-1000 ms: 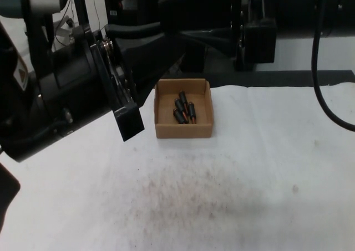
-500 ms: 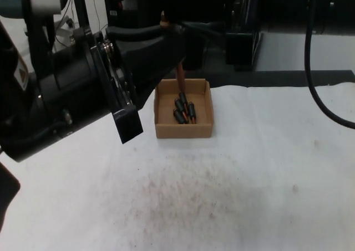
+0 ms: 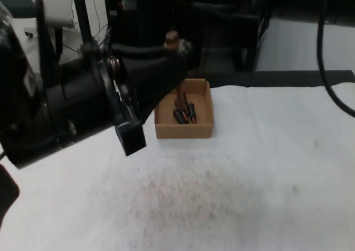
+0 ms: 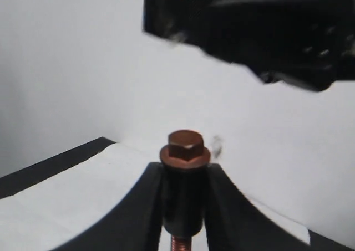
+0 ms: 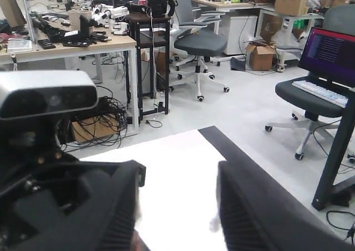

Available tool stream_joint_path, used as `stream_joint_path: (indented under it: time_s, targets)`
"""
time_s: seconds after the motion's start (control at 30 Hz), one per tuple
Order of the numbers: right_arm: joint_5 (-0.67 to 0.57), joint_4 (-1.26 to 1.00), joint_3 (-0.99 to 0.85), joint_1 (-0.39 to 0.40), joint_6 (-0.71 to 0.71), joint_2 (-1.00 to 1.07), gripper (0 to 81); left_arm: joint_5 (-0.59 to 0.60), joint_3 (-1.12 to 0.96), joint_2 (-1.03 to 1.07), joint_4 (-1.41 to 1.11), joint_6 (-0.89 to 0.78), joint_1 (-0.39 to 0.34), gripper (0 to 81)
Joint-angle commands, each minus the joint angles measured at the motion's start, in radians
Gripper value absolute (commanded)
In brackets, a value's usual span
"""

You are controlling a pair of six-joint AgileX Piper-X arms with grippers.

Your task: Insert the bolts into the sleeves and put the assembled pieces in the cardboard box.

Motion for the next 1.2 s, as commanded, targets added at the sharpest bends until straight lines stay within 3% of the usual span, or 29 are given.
stream_joint_path:
  time_s: [0.0,0.1,0.2,0.3,0.4,0.43,0.8,1.17]
  targets:
    - [0.017,-0.013,-0.003,-0.002,-0.005,-0.024,42.6,-0.067,-0.005,-0.011,0.078,0.017,-0.001,0.3]
    - [0.110,-0.013,-0.003,-0.002,-0.005,-0.045,42.1,-0.131,-0.005,0.010,0.197,0.016,-0.001,0.3]
    - [0.251,-0.013,-0.003,-0.002,-0.005,-0.069,34.9,-0.084,-0.005,0.057,0.243,0.016,-0.001,0.3]
    - [0.426,-0.013,-0.003,-0.002,-0.005,-0.098,22.0,-0.018,-0.017,0.117,0.243,0.016,-0.001,0.3]
    - [0.579,-0.007,-0.003,-0.002,-0.025,-0.125,3.2,-0.023,-0.055,0.189,0.243,0.016,-0.001,0.3]
    - [0.622,-0.002,-0.003,-0.002,-0.039,-0.134,0.6,-0.031,-0.076,0.219,0.243,0.016,-0.001,0.3]
    - [0.993,0.251,-0.003,-0.002,-0.086,-0.219,0.3,-0.041,-0.550,0.706,0.359,0.013,0.044,0.3]
    - [1.171,0.524,-0.003,-0.007,-0.083,-0.307,0.3,-0.275,-1.250,1.170,0.875,0.151,0.126,0.3]
